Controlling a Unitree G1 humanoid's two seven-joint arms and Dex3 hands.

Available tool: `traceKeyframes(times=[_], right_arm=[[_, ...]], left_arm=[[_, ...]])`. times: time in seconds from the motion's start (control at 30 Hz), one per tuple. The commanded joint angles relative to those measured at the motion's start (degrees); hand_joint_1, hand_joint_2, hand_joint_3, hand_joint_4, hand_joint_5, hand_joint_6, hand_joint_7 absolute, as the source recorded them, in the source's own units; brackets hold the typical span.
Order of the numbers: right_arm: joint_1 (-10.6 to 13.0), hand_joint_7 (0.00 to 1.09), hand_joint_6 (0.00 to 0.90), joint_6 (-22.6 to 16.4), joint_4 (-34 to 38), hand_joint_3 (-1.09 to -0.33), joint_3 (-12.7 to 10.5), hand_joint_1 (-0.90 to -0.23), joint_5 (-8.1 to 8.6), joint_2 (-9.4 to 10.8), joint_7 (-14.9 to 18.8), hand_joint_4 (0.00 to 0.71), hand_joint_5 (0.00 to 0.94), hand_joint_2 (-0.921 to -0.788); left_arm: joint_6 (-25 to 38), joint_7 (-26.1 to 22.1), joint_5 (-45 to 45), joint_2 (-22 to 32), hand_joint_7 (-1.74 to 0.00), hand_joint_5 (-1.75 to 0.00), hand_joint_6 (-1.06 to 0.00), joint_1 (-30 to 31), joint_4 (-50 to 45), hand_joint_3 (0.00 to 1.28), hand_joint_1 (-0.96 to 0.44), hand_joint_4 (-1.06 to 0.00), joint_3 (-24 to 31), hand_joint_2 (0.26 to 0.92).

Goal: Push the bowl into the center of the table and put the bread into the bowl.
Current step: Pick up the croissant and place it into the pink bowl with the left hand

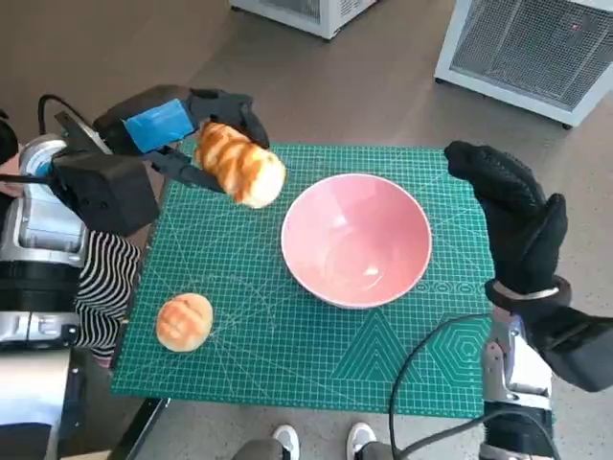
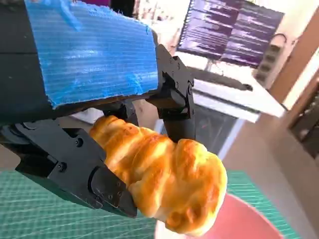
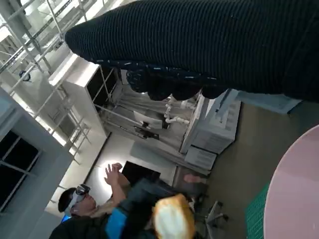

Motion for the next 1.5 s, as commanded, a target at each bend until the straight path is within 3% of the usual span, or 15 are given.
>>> traceKeyframes(times=[0.03, 0.27, 0.5, 0.63, 0.77, 0.8, 0.83, 0.87, 0.9, 1.0, 1.1, 1.2, 1.5], right_arm=[[1.3, 0.41, 0.098, 0.3, 0.9, -0.668, 0.0, -0.669, 0.86, 0.2, 1.0, 0.147, 0.000, -0.921], [1.6, 0.41, 0.098, 0.3, 0.6, -0.669, 0.1, -0.672, 0.96, 0.4, 1.0, 0.146, 0.000, -0.921], [2.1, 0.41, 0.096, 0.4, 0.2, -0.670, -0.1, -0.672, 0.97, 0.5, 0.9, 0.146, 0.000, -0.921], [2.4, 0.41, 0.097, 0.5, -0.1, -0.669, -0.4, -0.672, 0.98, 0.3, 0.8, 0.147, 0.001, -0.921], [2.9, 0.41, 0.097, 0.5, -0.3, -0.668, -0.7, -0.669, 0.99, 0.2, 0.7, 0.147, 0.000, -0.921], [2.9, 0.41, 0.097, 0.5, -0.4, -0.668, -0.8, -0.669, 1.00, 0.2, 0.7, 0.147, 0.000, -0.921], [3.1, 0.41, 0.097, 0.5, -0.5, -0.668, -0.9, -0.669, 1.03, 0.2, 0.7, 0.146, 0.000, -0.921], [3.1, 0.41, 0.097, 0.5, -0.5, -0.668, -0.9, -0.670, 1.03, 0.2, 0.7, 0.146, 0.000, -0.921], [3.2, 0.41, 0.097, 0.5, -0.6, -0.668, -1.0, -0.671, 1.00, 0.2, 0.6, 0.146, 0.000, -0.921], [3.4, 0.41, 0.097, 0.5, -0.9, -0.668, -1.2, -0.672, 0.87, 0.2, 0.5, 0.145, 0.000, -0.921], [3.7, 0.41, 0.097, 0.4, -1.2, -0.668, -1.4, -0.673, 0.59, 0.2, 0.1, 0.145, 0.000, -0.921], [3.7, 0.41, 0.098, 0.4, -1.2, -0.668, -1.5, -0.672, 0.37, 0.3, -0.1, 0.145, 0.000, -0.921], [3.9, 0.41, 0.100, 0.2, -1.6, -0.668, -1.6, -0.673, -0.57, 0.6, -1.1, 0.144, 0.000, -0.921]], left_arm=[[-0.1, 0.5, -0.5, -6.9, -1.17, -1.21, -0.65, -3.7, -2.3, 0.08, 0.00, -0.62, -2.4, 0.920], [-4.1, -0.7, 1.5, -11.5, -1.21, -1.18, -0.63, -8.0, 6.5, 0.09, 0.00, -0.63, -5.5, 0.920], [-7.0, 3.7, 8.3, -15.7, -1.20, -1.20, -0.60, -12.7, 17.0, 0.10, 0.00, -0.65, -10.3, 0.920], [-5.3, 7.4, 12.5, -17.7, -1.23, -1.24, -0.58, -14.7, 21.4, 0.12, 0.00, -0.60, -12.8, 0.921], [-2.7, 8.9, 14.3, -19.6, -1.33, -1.31, -0.54, -15.7, 25.0, 0.20, 0.00, -0.47, -14.0, 0.921], [-2.4, 9.0, 14.5, -19.9, -1.36, -1.20, -0.52, -15.8, 25.6, 0.22, -0.07, -0.45, -14.1, 0.921], [-2.5, 9.5, 15.2, -20.3, -1.40, -0.97, -0.49, -15.7, 26.2, 0.24, -0.17, -0.45, -14.5, 0.921], [-2.5, 10.0, 15.7, -20.6, -1.11, -0.73, -0.42, -15.6, 26.8, 0.22, -0.13, -0.44, -14.9, 0.888], [-3.0, 10.3, 16.1, -20.8, -0.84, -0.51, -0.43, -15.4, 27.4, 0.17, -0.10, -0.46, -15.2, 0.883], [-3.3, 10.4, 16.3, -21.2, -0.39, -0.17, -0.41, -15.2, 28.9, 0.08, -0.09, -0.41, -15.6, 0.869], [-2.6, 10.0, 16.6, -21.5, -0.20, -0.06, -0.35, -14.9, 29.9, 0.03, -0.13, -0.28, -15.8, 0.845], [-2.3, 9.9, 16.5, -21.5, -0.12, -0.02, -0.31, -14.8, 30.2, 0.01, -0.18, -0.19, -15.9, 0.829], [-3.5, 8.5, 15.5, -18.1, -0.04, 0.00, -0.25, -13.1, 26.1, 0.00, -0.28, -0.11, -15.1, 0.810]])
